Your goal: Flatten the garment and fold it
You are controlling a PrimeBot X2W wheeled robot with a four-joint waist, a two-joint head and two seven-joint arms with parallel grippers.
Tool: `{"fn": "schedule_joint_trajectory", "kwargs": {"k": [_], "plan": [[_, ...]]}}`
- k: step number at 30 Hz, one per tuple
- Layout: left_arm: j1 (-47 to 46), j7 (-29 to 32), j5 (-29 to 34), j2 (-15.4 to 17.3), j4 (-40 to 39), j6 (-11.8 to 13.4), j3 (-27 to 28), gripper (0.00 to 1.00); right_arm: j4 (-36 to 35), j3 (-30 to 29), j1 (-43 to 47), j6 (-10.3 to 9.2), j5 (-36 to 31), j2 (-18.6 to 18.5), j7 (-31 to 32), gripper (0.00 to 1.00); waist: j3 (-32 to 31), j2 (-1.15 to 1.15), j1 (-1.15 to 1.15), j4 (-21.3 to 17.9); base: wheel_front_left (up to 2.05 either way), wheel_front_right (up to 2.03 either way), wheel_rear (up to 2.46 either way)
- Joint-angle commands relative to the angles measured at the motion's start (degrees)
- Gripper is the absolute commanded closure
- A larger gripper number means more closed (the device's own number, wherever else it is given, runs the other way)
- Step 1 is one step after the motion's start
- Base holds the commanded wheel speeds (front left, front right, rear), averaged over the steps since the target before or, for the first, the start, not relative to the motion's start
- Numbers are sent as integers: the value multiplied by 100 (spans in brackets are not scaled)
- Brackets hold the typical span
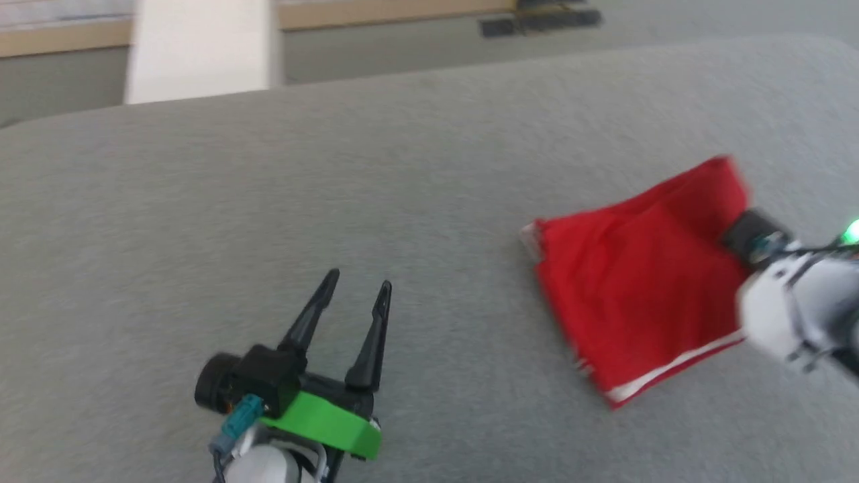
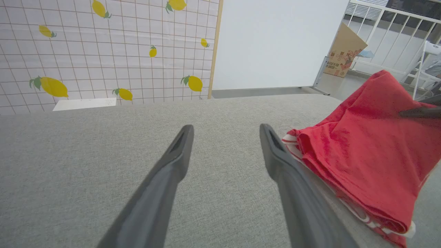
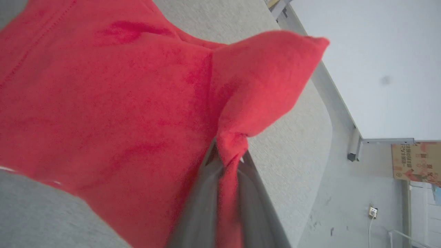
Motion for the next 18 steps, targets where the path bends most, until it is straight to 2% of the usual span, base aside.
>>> {"fn": "schedule_joint_trajectory", "kwargs": {"k": [1,5,10,18], "plan": [[-177,-22,94,107,-53,-41,29,0,120,-1,-163,-12,42,-133,-115,100,788,0,0,-789,0,0,0],[-450,-22,112,279,-198,-41,68,0,657,-196,-337,-12,103,-447,-462,100,1162,0,0,-928,0,0,0],[-768,-22,151,462,-400,-41,-8,0,1580,-747,-423,-12,74,-736,-1068,100,1590,0,0,-870,0,0,0],[-1050,-22,209,636,-655,-41,-56,0,2942,-1830,-559,-12,-303,-752,-1970,100,2115,0,0,-548,0,0,0]]}}
